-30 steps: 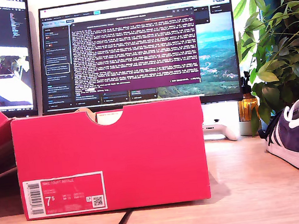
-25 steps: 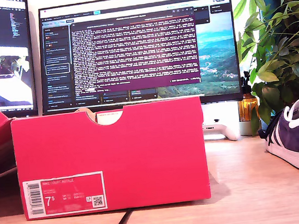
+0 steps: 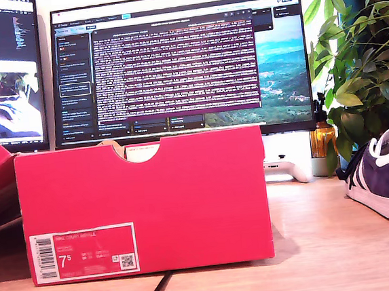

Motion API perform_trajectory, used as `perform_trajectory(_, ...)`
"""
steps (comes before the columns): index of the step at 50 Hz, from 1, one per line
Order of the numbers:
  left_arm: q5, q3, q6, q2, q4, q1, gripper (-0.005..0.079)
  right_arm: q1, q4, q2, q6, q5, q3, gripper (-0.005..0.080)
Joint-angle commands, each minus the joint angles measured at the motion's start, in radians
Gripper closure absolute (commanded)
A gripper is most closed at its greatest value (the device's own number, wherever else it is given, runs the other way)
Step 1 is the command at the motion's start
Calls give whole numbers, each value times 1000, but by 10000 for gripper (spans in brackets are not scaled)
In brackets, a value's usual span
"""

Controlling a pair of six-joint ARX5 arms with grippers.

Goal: Pack the blue shoes by picking the first shoe and placing it inside the red shoebox, left side, then picking and rotating the second shoe and placing it in the shoebox

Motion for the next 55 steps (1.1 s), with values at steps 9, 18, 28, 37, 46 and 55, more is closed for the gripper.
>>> perform_trajectory(9, 173, -24, -267, -8, 179, -7, 762, -2, 193, -7, 221, -78, -16, 762)
perform_trajectory(18, 336, -24, -463, -8, 256, -42, 762, -2, 255, -6, 297, -201, -16, 762)
perform_trajectory(28, 453, -24, -536, -8, 130, -140, 762, -2, 251, -6, 307, -254, -13, 762)
perform_trajectory(37, 373, -24, -531, -7, -69, -240, 762, -2, 205, 23, 297, -271, 27, 762)
perform_trajectory(46, 192, -23, -575, 32, -86, -312, 762, -2, 132, 126, 203, -291, 115, 762)
perform_trajectory(55, 151, -23, -623, 173, -86, -358, 762, -1, 83, 307, 61, -293, 256, 762)
